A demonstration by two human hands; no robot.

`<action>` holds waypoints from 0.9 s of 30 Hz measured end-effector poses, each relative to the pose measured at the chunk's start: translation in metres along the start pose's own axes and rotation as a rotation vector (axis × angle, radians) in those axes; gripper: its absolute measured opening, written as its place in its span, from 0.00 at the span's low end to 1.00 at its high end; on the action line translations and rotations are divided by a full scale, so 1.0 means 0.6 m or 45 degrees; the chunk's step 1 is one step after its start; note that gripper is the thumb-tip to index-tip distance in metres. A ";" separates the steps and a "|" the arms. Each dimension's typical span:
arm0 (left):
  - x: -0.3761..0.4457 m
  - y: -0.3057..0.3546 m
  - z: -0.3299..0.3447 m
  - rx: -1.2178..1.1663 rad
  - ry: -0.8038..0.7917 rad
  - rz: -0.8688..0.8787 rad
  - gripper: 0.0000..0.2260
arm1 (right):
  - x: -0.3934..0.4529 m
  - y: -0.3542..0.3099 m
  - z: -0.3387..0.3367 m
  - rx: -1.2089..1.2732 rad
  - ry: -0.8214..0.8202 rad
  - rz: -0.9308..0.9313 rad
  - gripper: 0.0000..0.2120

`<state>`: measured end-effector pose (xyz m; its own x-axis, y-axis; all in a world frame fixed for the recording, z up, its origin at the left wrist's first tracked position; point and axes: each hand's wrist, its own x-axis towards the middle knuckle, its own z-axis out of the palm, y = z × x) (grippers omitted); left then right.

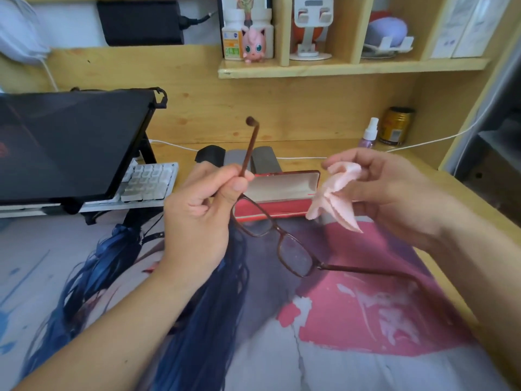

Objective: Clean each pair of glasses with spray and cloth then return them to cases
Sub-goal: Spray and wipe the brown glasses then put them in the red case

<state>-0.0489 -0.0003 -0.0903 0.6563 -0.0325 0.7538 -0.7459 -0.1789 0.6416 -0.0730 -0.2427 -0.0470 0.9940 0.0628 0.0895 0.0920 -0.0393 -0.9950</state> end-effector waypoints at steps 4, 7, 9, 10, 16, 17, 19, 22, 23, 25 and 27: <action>-0.001 0.002 -0.001 0.008 0.000 0.083 0.06 | -0.010 0.001 -0.014 -0.332 -0.454 0.179 0.20; 0.002 0.000 -0.006 0.051 0.038 0.131 0.06 | -0.011 0.009 -0.005 -0.314 -0.649 0.290 0.21; 0.005 0.001 -0.009 0.086 0.070 0.151 0.07 | -0.010 0.015 0.005 -0.286 -0.683 0.302 0.21; 0.005 0.002 -0.010 0.098 0.077 0.160 0.07 | -0.011 0.017 0.011 -0.270 -0.691 0.301 0.21; 0.002 0.002 -0.006 0.160 0.065 0.223 0.06 | -0.023 0.026 0.046 -0.023 -0.753 0.433 0.26; 0.001 0.003 -0.005 0.166 0.058 0.221 0.06 | -0.024 0.028 0.051 -0.007 -0.779 0.450 0.26; 0.000 0.004 -0.003 0.162 0.046 0.213 0.06 | -0.025 0.031 0.058 -0.017 -0.816 0.458 0.27; -0.002 0.007 -0.001 0.175 0.035 0.206 0.05 | -0.025 0.033 0.062 -0.059 -0.769 0.467 0.28; -0.003 0.007 -0.001 0.178 0.034 0.194 0.05 | -0.027 0.034 0.064 -0.076 -0.748 0.455 0.28; -0.003 0.007 0.000 0.168 0.037 0.152 0.05 | -0.030 0.036 0.070 -0.097 -0.697 0.406 0.27; -0.002 0.004 0.001 0.139 0.049 0.081 0.06 | -0.035 0.039 0.078 -0.074 -0.619 0.367 0.26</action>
<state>-0.0516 -0.0014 -0.0899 0.6014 -0.0096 0.7989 -0.7677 -0.2839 0.5745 -0.0943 -0.1982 -0.0741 0.8393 0.4926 -0.2299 -0.1621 -0.1769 -0.9708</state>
